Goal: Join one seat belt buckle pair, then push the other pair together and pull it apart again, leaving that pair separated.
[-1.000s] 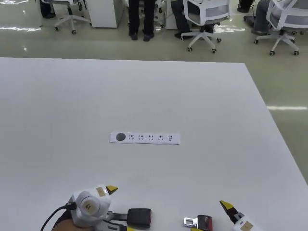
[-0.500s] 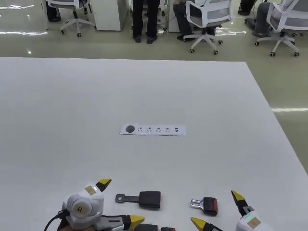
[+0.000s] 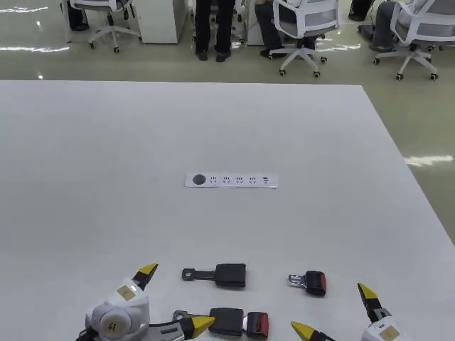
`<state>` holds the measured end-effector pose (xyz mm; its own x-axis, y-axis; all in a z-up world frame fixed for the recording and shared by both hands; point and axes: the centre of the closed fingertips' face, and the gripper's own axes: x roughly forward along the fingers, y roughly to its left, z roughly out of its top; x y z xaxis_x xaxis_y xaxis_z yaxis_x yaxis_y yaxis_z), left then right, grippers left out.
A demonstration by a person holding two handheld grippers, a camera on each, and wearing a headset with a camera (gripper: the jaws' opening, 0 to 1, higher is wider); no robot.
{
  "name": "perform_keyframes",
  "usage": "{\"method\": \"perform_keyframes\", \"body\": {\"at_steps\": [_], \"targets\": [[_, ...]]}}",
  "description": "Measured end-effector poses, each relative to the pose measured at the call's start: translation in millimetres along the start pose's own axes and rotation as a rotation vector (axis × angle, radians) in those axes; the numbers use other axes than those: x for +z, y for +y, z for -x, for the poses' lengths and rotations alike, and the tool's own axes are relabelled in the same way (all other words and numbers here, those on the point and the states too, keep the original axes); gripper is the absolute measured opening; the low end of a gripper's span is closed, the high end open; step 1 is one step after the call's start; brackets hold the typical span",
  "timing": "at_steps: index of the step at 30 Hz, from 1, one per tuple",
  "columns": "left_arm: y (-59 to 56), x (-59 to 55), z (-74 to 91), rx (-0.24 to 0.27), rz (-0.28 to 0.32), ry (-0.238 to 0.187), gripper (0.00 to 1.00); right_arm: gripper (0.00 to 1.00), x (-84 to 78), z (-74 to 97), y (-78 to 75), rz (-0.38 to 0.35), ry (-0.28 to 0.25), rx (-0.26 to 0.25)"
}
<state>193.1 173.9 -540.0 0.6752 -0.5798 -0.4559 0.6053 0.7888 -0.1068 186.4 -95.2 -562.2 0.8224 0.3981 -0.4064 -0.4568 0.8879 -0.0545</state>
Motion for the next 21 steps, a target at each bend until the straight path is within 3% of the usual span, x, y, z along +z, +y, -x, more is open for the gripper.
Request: {"method": "perform_keyframes", "body": {"at_steps": [2, 3, 5, 12, 14, 16, 21], "targets": [[-4.3, -1.7, 6.4, 0.009, 0.013, 0.0, 1.0, 0.97, -5.6, 2.9, 2.2, -0.005, 0.009, 0.002], [0.0, -9.5, 12.4, 0.013, 0.045, 0.02, 1.0, 0.97, -9.7, 5.2, 4.3, -0.013, 0.02, 0.005], [1.1, -12.3, 18.0, 0.013, 0.063, 0.025, 1.0, 0.97, -13.3, 9.1, 9.3, -0.023, 0.031, 0.013], [7.5, -24.9, 39.2, 0.035, 0.037, 0.024, 1.0, 0.97, -13.8, 22.3, 21.1, -0.022, 0.032, 0.017], [6.1, -27.9, 42.9, 0.038, 0.028, 0.039, 1.0, 0.97, -13.4, 25.8, 23.9, -0.021, 0.035, 0.017], [11.9, -36.9, 48.1, 0.05, 0.038, 0.08, 1.0, 0.97, -14.8, 28.1, 25.7, -0.022, 0.043, 0.017], [4.1, -24.2, 57.7, 0.064, 0.032, 0.055, 1.0, 0.96, -16.0, 34.6, 26.8, -0.034, 0.038, 0.006]]}}
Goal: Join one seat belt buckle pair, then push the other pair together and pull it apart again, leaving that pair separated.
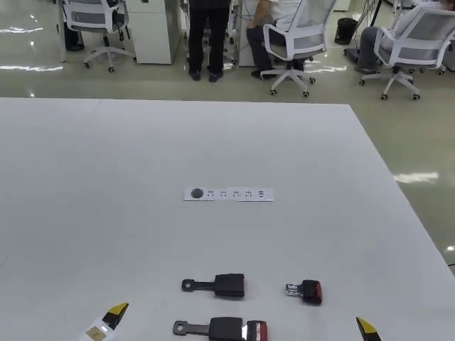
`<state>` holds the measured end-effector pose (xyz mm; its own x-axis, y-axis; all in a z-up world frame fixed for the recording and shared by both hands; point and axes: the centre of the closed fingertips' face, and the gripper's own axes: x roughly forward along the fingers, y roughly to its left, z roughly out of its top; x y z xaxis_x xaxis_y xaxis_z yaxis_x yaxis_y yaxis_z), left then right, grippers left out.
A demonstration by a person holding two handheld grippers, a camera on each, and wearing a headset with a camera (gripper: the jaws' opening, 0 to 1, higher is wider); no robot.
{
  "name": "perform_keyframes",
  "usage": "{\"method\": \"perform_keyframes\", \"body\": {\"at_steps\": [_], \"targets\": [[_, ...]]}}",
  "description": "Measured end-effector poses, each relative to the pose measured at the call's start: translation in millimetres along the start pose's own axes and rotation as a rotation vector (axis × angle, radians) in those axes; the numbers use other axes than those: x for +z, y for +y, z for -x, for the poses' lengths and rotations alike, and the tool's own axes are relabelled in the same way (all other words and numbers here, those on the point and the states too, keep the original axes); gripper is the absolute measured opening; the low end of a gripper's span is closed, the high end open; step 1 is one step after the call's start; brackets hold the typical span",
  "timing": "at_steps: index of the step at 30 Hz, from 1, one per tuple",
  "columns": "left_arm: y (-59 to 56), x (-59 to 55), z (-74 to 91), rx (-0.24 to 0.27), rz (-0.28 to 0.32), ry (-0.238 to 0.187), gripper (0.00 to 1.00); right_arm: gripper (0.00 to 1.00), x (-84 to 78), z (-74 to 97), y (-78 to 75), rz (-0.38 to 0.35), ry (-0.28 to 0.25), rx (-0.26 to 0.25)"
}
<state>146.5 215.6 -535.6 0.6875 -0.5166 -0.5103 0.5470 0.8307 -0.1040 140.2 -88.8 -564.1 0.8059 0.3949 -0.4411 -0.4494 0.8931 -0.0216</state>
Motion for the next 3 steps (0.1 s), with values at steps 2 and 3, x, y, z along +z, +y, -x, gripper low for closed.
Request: {"method": "perform_keyframes", "body": {"at_steps": [2, 3], "targets": [[1.2, 0.7, 0.5, 0.002, -0.002, -0.008, 1.0, 0.96, -1.1, 1.7, 2.5, 0.01, 0.004, 0.004], [1.2, 1.3, 0.8, 0.003, -0.005, -0.009, 1.0, 0.97, -0.3, 3.4, 4.4, 0.012, 0.003, 0.005]]}}
